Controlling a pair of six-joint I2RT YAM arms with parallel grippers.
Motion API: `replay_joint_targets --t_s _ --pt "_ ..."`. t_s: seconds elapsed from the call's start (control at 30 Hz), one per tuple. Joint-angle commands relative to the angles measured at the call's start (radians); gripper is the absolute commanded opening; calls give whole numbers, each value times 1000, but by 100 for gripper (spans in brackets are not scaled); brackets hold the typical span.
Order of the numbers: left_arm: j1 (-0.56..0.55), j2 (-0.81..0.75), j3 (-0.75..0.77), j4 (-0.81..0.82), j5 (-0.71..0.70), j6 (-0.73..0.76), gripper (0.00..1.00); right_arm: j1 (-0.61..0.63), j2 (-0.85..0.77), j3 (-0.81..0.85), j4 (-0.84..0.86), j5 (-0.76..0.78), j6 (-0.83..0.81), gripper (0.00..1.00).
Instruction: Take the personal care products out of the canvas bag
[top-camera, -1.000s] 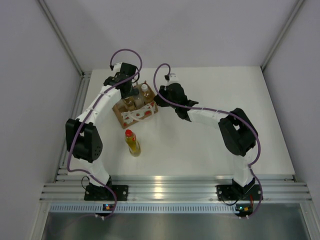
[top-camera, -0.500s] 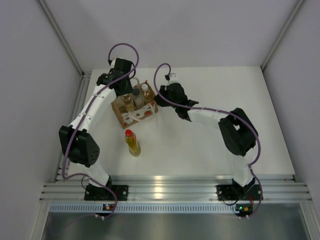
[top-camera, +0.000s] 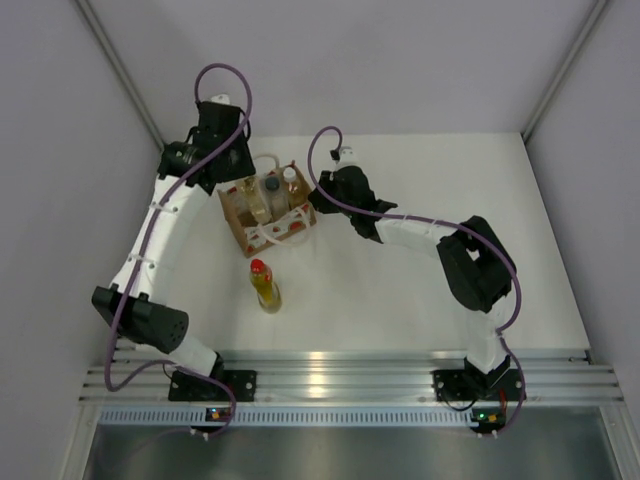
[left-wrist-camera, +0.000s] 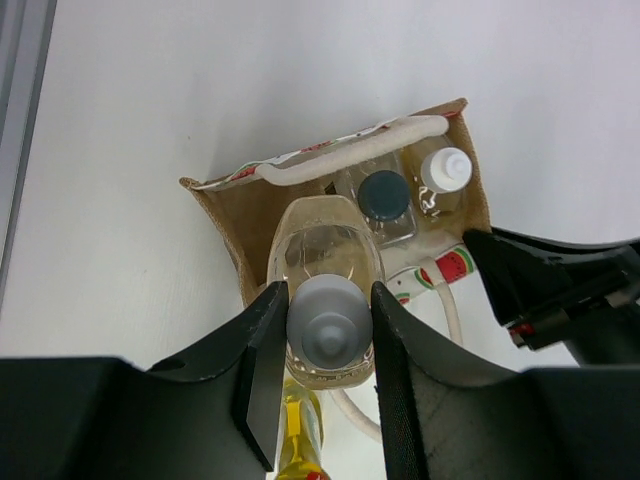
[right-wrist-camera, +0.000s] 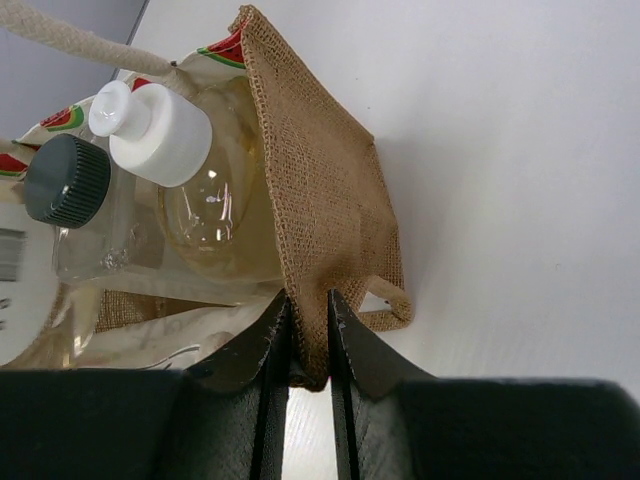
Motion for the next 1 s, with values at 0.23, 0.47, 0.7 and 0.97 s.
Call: replay_joint_targets --t_s 0.23,0.47,0.7,0.97 --pt "0 -223 138 72 220 -6 0 2 -6 8 -99 14 -4 3" --pt "-4 -282 96 72 496 -14 0 2 -5 22 -112 15 -7 3" --pt "-159 -340 -13 72 513 7 0 4 -8 29 -121 15 -7 3" --pt "-433 -383 -194 83 107 -26 0 4 -11 43 -144 23 -18 3"
